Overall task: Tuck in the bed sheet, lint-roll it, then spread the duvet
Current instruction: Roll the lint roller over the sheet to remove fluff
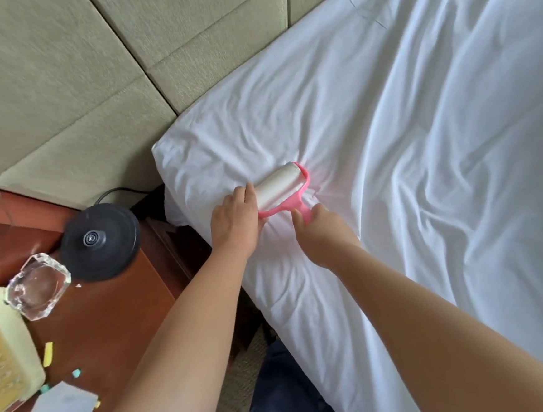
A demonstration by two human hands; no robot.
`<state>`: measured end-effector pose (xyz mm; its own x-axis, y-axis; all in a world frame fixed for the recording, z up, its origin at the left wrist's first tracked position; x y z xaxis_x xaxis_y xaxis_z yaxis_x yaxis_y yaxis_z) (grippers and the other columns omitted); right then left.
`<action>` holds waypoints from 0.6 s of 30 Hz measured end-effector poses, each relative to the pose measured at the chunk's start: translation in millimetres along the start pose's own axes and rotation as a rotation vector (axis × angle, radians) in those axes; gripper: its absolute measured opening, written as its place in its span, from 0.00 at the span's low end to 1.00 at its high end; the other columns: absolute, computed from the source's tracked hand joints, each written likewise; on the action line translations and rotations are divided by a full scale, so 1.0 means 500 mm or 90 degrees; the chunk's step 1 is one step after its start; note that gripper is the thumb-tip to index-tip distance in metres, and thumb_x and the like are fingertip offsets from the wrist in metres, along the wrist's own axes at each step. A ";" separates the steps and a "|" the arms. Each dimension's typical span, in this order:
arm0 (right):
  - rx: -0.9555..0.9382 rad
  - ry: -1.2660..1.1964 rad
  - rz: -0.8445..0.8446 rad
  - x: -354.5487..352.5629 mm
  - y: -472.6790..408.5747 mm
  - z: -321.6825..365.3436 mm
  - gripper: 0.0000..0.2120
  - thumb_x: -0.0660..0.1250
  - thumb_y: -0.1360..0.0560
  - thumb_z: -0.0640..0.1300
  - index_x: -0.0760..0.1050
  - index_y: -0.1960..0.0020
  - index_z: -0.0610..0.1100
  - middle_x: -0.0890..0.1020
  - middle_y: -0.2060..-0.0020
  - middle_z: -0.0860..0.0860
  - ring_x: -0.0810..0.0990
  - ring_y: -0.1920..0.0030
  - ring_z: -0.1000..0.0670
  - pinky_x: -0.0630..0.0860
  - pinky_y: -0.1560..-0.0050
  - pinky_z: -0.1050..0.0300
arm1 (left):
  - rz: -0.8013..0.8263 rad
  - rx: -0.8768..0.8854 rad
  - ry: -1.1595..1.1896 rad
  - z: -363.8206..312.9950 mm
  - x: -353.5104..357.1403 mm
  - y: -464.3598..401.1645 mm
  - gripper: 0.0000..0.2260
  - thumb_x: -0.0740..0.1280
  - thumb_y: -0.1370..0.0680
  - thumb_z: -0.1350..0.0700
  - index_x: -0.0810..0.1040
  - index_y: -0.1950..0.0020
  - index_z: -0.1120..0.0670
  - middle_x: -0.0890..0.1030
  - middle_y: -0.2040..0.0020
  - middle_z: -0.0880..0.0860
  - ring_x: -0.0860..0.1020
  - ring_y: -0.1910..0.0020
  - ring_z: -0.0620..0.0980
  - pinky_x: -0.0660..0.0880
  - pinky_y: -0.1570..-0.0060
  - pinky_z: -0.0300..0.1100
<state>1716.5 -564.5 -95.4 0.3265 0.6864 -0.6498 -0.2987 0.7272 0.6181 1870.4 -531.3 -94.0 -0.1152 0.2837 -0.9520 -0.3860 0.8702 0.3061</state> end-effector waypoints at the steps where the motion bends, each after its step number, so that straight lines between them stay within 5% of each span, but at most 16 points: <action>1: 0.001 -0.003 0.000 0.001 -0.007 0.007 0.25 0.49 0.19 0.59 0.68 0.39 0.40 0.77 0.44 0.43 0.76 0.44 0.41 0.65 0.54 0.54 | -0.001 0.005 -0.002 0.006 -0.002 -0.009 0.31 0.62 0.20 0.47 0.54 0.23 0.59 0.67 0.33 0.55 0.70 0.38 0.54 0.68 0.46 0.45; 18: 0.014 0.001 -0.014 -0.004 -0.132 0.160 0.24 0.50 0.19 0.60 0.68 0.41 0.41 0.77 0.44 0.44 0.76 0.44 0.41 0.66 0.54 0.53 | -0.032 -0.003 0.020 0.130 -0.035 -0.165 0.31 0.62 0.19 0.49 0.52 0.23 0.60 0.66 0.30 0.56 0.69 0.35 0.54 0.69 0.43 0.45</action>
<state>1807.4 -614.3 -99.4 0.3314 0.6702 -0.6640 -0.2719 0.7418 0.6130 1964.0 -581.9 -102.2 -0.1236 0.2272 -0.9660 -0.3959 0.8813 0.2579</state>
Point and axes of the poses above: each hand's wrist, its own y-axis away from the middle knuckle, its own x-axis out of the palm, z = x × y, the point moved 10 cm from there along -y, towards the middle knuckle
